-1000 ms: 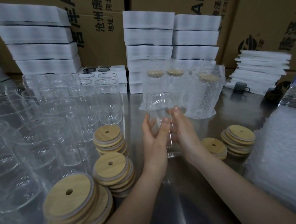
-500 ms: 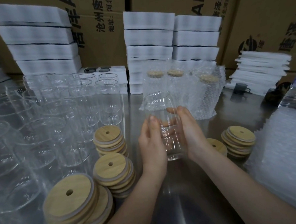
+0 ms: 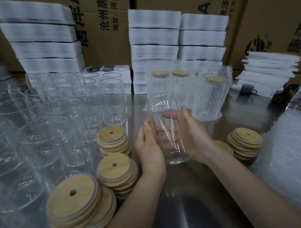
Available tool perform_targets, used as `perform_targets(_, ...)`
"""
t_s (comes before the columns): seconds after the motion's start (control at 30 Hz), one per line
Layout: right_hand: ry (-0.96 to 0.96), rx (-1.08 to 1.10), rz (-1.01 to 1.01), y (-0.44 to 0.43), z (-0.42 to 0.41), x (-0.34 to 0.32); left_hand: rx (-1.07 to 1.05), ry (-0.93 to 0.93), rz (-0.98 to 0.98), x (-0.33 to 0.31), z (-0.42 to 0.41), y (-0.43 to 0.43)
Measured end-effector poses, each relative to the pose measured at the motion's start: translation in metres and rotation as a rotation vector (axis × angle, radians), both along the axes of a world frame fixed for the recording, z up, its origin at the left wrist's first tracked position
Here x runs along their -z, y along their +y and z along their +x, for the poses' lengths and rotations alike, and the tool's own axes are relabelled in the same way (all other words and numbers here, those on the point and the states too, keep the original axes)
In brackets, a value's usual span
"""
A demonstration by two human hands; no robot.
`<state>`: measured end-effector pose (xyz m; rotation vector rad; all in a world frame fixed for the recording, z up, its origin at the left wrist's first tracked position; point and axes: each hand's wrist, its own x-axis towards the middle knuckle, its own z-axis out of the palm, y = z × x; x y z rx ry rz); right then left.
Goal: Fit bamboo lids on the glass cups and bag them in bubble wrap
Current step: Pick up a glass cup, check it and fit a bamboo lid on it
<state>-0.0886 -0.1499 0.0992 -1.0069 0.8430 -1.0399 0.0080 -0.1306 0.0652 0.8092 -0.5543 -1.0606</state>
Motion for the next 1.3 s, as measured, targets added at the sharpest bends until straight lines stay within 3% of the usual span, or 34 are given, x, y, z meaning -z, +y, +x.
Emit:
perform_targets(0.23,0.115,0.185,-0.121,-0.004,0.008,0.005,0.018,-0.059,-0.039,-0.004,-0.011,0.009)
perform_targets(0.4,0.053,0.341,-0.199,0.003,0.016,0.010,-0.008,-0.269,-0.146,-0.002,-0.012,0.015)
perform_targets(0.57,0.045,0.362,-0.140,0.003,0.013,0.006,-0.018,-0.305,-0.124,-0.001,-0.011,0.012)
perform_targets(0.7,0.018,0.336,-0.108,0.002,0.008,0.003,-0.014,-0.296,-0.132,-0.002,-0.012,0.013)
perform_targets(0.87,-0.032,0.281,-0.044,0.001,0.003,0.001,0.084,-0.146,-0.141,-0.008,-0.010,0.014)
perform_targets(1.1,0.008,0.358,-0.008,-0.001,-0.003,-0.003,0.210,-0.100,-0.072,-0.005,-0.009,0.007)
perform_targets(1.3,0.166,0.499,-0.212,-0.001,-0.011,-0.006,0.245,-0.135,-0.052,-0.003,-0.009,0.005)
